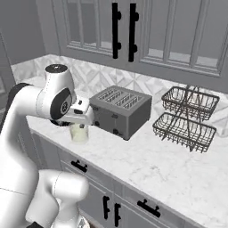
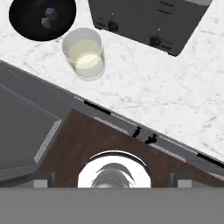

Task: Grab a lemon wedge from the fridge and one ice cube from the ice bowl, and put them in the glass of lemonade.

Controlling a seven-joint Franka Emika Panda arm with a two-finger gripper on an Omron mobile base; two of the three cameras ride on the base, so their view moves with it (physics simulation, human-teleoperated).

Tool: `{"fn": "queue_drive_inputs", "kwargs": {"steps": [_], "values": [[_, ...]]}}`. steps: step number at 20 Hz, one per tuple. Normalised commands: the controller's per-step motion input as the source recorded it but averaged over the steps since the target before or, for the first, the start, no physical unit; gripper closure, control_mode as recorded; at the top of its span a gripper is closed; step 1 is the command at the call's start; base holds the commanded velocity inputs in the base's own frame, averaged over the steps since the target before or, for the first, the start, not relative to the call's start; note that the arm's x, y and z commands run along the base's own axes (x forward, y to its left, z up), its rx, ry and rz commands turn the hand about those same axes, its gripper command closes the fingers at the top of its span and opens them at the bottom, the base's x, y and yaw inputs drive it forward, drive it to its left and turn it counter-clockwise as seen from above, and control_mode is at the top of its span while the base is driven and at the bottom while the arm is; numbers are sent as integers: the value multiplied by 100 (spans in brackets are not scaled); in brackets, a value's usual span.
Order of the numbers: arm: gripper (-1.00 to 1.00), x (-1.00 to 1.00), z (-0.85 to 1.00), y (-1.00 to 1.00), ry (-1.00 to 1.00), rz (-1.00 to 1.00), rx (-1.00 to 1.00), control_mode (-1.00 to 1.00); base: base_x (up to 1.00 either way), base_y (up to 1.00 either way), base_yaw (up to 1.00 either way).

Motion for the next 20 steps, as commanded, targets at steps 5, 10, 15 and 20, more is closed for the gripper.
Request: {"fn": "queue_drive_inputs", "kwargs": {"steps": [5, 10, 15, 20], "values": [[-100, 0, 0, 0, 0, 0, 0, 100, 100, 61, 38], [-100, 3, -5, -4, -1, 2, 0, -100, 49, 1, 14], [-100, 24, -19, -3, -11, 1, 0, -100, 0, 0, 0], [-100, 82, -50, 4, -13, 0, 0, -100, 0, 0, 0]]}}
